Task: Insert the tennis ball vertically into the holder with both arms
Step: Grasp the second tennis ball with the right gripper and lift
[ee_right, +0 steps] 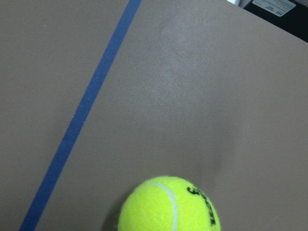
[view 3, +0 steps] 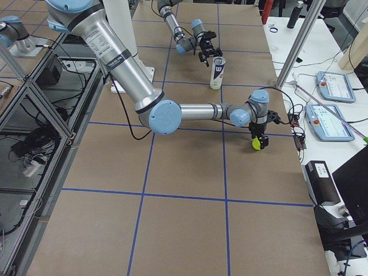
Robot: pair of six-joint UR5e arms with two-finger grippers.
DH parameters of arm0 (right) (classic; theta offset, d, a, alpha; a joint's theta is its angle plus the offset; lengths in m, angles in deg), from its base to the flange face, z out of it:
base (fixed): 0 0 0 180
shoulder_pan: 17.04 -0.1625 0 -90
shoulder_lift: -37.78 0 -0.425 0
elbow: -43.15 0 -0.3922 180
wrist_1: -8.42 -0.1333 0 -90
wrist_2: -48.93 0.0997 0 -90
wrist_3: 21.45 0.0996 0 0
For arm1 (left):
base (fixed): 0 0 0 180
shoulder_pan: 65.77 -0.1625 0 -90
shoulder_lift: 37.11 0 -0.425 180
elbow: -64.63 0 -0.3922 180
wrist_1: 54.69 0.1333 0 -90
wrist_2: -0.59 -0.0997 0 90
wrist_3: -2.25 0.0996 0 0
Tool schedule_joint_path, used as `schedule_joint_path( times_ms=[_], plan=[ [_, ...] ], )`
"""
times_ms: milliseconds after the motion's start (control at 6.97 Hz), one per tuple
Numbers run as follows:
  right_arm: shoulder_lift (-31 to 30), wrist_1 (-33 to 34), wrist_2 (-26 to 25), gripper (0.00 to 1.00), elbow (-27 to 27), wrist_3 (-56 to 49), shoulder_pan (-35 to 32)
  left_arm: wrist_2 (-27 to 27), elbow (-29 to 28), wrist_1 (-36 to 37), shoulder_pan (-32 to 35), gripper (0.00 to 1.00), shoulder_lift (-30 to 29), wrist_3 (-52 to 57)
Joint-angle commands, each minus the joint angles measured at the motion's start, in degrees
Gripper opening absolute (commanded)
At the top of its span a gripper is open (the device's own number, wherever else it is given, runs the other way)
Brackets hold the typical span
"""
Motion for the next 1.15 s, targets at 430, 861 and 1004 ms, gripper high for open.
schedule_joint_path(
  times_ms=[430,861,1004],
  plan=[
    [0.11,0.47,6.16,0.0,7.95,13.37,-0.32,0.0,0.0,0.0,0.0,0.99,0.1,0.05],
    [-0.42,9.29,12.61,0.0,23.56,27.79,0.72,0.0,0.0,0.0,0.0,0.99,0.1,0.05],
    [-0.42,14.04,12.7,0.0,29.71,32.53,2.47,0.0,0.0,0.0,0.0,0.99,0.1,0.05]
  ],
)
